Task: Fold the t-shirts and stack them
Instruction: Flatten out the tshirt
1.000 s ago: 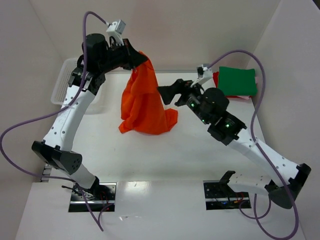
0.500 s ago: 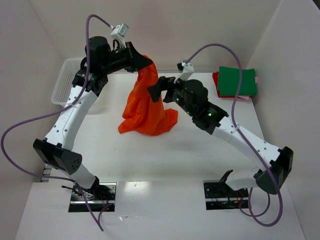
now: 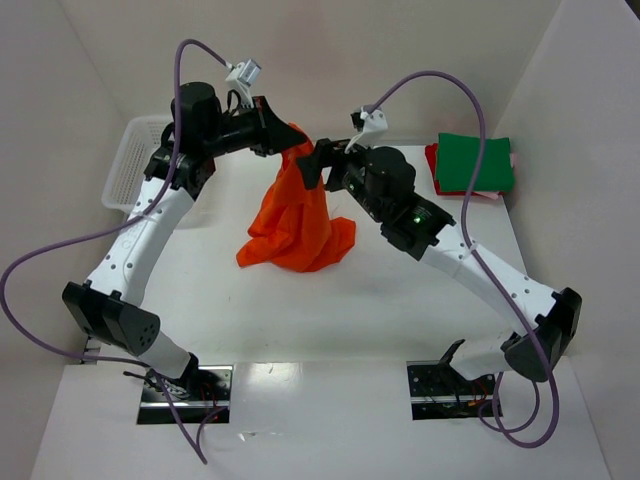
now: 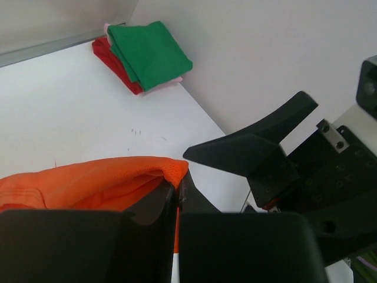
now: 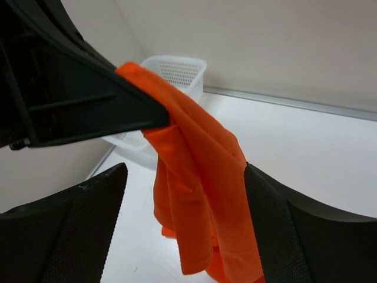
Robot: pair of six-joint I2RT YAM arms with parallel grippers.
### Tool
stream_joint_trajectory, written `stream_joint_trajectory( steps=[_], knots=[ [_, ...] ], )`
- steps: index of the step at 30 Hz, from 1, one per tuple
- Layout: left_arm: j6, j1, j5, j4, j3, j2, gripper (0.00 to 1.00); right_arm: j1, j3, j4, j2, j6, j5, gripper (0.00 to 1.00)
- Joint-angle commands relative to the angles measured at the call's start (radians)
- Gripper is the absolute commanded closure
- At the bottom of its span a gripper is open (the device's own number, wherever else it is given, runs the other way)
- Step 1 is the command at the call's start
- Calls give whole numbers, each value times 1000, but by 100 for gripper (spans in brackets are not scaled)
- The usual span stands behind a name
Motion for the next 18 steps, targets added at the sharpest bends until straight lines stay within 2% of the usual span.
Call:
stream_joint_trajectory(
  steps=[1,3,11,15,16,18],
  knots=[
    [-11,5,31,49,-11,-58,100,0,62,59,20,-32,31,16],
    [-11,5,40,49,-11,-58,100,0,76,50,45,-32,19,21],
    [-22,5,49,49,9,-58,100,0,56,50,65,-22,-32,27],
    [-22,5,49,49,18,-58,100,0,47,59,65,-22,-32,44],
    [-22,5,49,49,18,-58,100,0,47,59,65,-13,-32,55],
    [-22,5,39,49,18,-58,100,0,47,59,65,-13,-32,62]
  ],
)
